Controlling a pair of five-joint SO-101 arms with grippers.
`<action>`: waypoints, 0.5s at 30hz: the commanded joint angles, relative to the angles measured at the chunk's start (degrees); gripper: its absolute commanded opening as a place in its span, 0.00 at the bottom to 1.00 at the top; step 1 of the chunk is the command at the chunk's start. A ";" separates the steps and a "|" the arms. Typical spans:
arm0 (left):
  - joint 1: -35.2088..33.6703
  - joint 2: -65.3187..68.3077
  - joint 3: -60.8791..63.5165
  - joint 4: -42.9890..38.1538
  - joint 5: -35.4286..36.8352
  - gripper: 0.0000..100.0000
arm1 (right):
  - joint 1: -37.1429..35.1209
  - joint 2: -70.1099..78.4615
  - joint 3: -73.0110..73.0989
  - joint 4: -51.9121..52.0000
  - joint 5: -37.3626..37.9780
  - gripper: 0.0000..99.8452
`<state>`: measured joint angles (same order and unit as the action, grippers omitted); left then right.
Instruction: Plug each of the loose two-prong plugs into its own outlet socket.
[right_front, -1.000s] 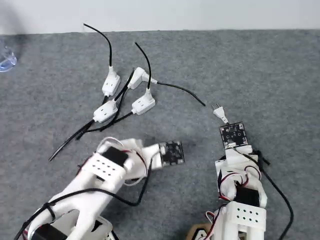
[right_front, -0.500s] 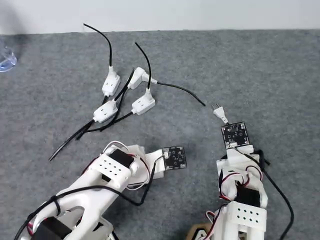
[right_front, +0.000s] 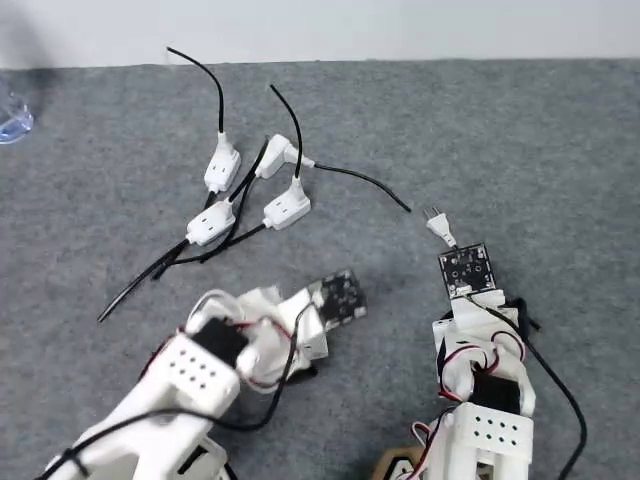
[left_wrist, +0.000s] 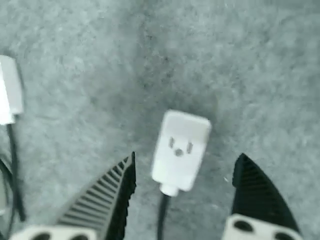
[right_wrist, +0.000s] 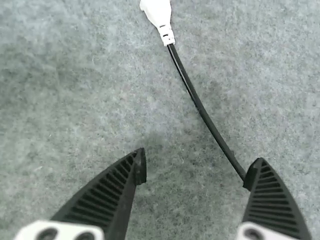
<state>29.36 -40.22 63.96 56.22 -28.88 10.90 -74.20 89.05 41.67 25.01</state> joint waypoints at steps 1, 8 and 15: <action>0.44 -5.54 7.25 -2.99 -0.53 0.29 | 0.31 -0.40 -1.23 -0.04 0.62 0.30; 0.70 -0.97 6.20 -5.63 -0.88 0.29 | 0.31 -0.31 -1.58 0.48 0.62 0.30; 0.88 17.85 -4.00 -5.01 -2.64 0.29 | 0.40 -0.31 -1.58 0.48 0.62 0.30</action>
<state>29.80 -31.25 67.30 51.03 -30.55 10.81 -74.20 89.05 41.76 25.01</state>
